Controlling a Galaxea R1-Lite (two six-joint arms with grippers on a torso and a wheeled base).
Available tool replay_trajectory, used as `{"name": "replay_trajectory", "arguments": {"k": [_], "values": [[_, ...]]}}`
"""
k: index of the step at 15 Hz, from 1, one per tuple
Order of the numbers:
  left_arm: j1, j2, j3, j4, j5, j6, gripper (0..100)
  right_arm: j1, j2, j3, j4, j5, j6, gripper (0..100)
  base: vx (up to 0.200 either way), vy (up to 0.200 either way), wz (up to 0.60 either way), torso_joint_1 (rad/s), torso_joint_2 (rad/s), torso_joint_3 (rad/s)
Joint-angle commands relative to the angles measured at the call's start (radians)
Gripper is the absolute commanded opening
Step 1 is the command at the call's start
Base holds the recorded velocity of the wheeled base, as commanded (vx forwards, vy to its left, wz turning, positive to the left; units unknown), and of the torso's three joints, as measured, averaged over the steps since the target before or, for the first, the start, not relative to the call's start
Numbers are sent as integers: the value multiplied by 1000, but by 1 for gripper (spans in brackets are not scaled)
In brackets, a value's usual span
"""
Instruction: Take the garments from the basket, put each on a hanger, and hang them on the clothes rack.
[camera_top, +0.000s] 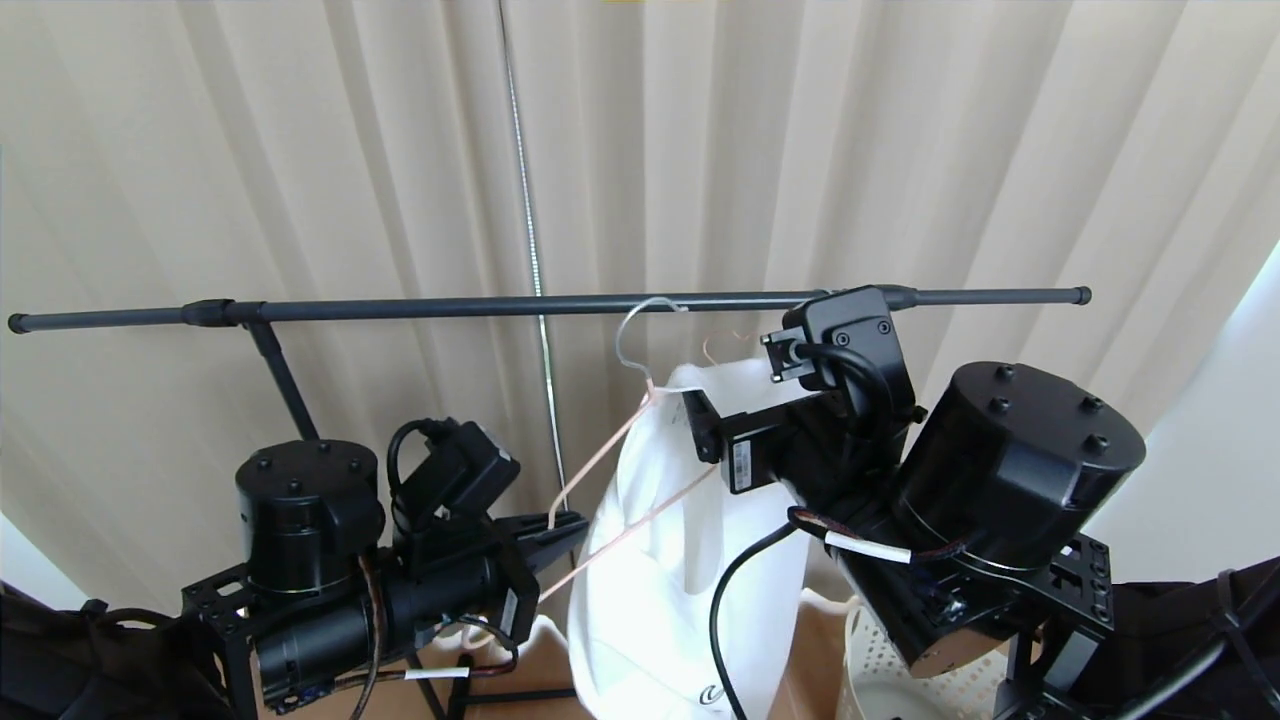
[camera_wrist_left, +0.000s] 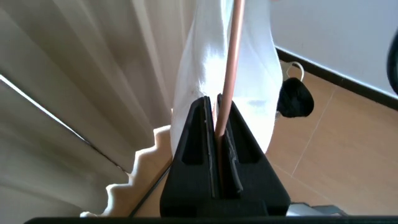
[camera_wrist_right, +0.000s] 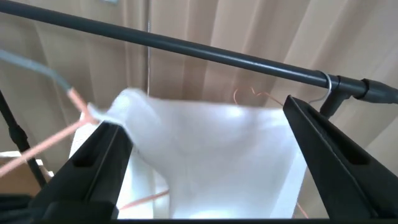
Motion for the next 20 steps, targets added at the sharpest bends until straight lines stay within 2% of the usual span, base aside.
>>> {"name": "replay_trajectory", "arguments": {"k": [1, 2, 3, 5, 7, 9, 10, 11, 12, 14, 15, 16, 17, 18, 20], "values": [[18, 3, -17, -11, 1, -13, 0, 13, -1, 12, 1, 4, -1, 100, 0, 0, 0, 0, 0, 0], [20, 1, -29, -26, 2, -56, 0, 28, 1, 35, 2, 19, -3, 100, 0, 0, 0, 0, 0, 0], [29, 0, -31, -31, 2, -64, 0, 28, -1, 57, 2, 37, -9, 100, 0, 0, 0, 0, 0, 0], [48, -5, -29, -31, -2, -62, 0, 26, -16, 90, -1, 77, -34, 100, 0, 0, 0, 0, 0, 0], [77, -5, -17, -29, -13, -48, 0, 8, -97, 149, 21, 151, -64, 100, 0, 0, 0, 0, 0, 0], [118, -2, 11, -29, -102, 7, 0, -33, -254, 193, 150, 209, -83, 100, 0, 0, 0, 0, 0, 0], [138, -3, 29, -28, -154, 48, 0, -35, -346, 195, 265, 266, -83, 100, 0, 0, 0, 0, 0, 0], [161, -5, 57, -29, -203, 99, 0, -36, -472, 176, 464, 349, -83, 100, 0, 0, 0, 0, 0, 0], [170, -8, 74, -29, -237, 129, 0, -50, -562, 124, 673, 441, -83, 100, 0, 0, 0, 0, 0, 0], [176, -25, 113, -29, -292, 189, 0, -145, -659, -52, 1101, 642, -83, 100, 0, 0, 0, 0, 0, 0], [176, -26, 116, -29, -297, 195, 0, -150, -663, -68, 1130, 656, -83, 100, 0, 0, 0, 0, 0, 0], [175, -31, 152, -29, -330, 277, 0, -204, -659, -272, 1434, 812, -116, 100, 0, 0, 0, 0, 0, 0], [172, -31, 159, -29, -340, 295, 0, -237, -630, -347, 1526, 874, -156, 100, 0, 0, 0, 0, 0, 0], [163, -34, 172, -29, -343, 301, 0, -303, -556, -453, 1648, 972, -258, 100, 0, 0, 0, 0, 0, 0], [130, -41, 189, -29, -343, 301, 0, -354, -456, -554, 1769, 1045, -374, 100, 0, 0, 0, 0, 0, 0]]}}
